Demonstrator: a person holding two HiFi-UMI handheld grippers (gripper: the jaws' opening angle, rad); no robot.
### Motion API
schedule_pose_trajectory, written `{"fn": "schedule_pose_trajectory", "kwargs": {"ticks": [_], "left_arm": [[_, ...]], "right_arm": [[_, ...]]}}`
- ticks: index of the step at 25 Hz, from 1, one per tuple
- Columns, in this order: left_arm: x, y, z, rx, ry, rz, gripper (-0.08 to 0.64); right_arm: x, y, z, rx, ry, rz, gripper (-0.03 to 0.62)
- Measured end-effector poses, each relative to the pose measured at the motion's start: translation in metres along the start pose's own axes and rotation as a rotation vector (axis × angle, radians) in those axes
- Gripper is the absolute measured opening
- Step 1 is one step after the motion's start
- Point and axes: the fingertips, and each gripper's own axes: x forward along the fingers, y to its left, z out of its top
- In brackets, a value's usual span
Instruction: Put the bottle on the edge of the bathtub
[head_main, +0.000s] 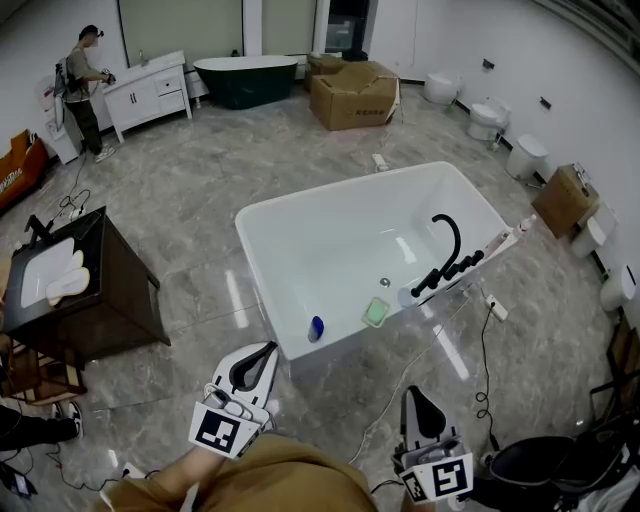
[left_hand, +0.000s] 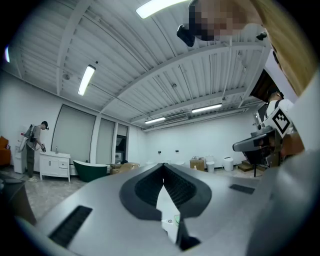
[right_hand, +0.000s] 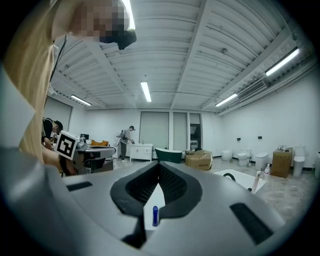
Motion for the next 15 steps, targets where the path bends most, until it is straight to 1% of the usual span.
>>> {"fn": "schedule_pose_trajectory", "kwargs": {"ticks": [3, 7, 11, 13, 15], "left_arm": [[0.0, 0.004, 0.005, 0.029, -0.027, 0.002, 0.005], [-0.002, 0.004, 0.0, 0.002, -0.007, -0.002, 0.005], [-0.002, 0.005, 0.008, 0.033, -0.02, -0.008, 0.005], [-0.001, 0.005, 0.008, 0.026, -0.018, -0.013, 0.005], [-0.002, 0.006, 0.002, -0.001, -0.009, -0.017, 0.005]], "right_arm": [[0.002, 0.003, 0.001, 0.001, 0.001, 0.005, 0.005], [0.004, 0.007, 0.002, -0.003, -0.004, 0.007, 0.005], [0.002, 0.009, 0.001, 0.001, -0.001, 0.001, 0.005], [0.002, 0.01, 0.001, 0.001, 0.003, -0.001, 0.005], [0.004, 0.012, 0.001, -0.001, 0.004, -0.001, 0.005]]}}
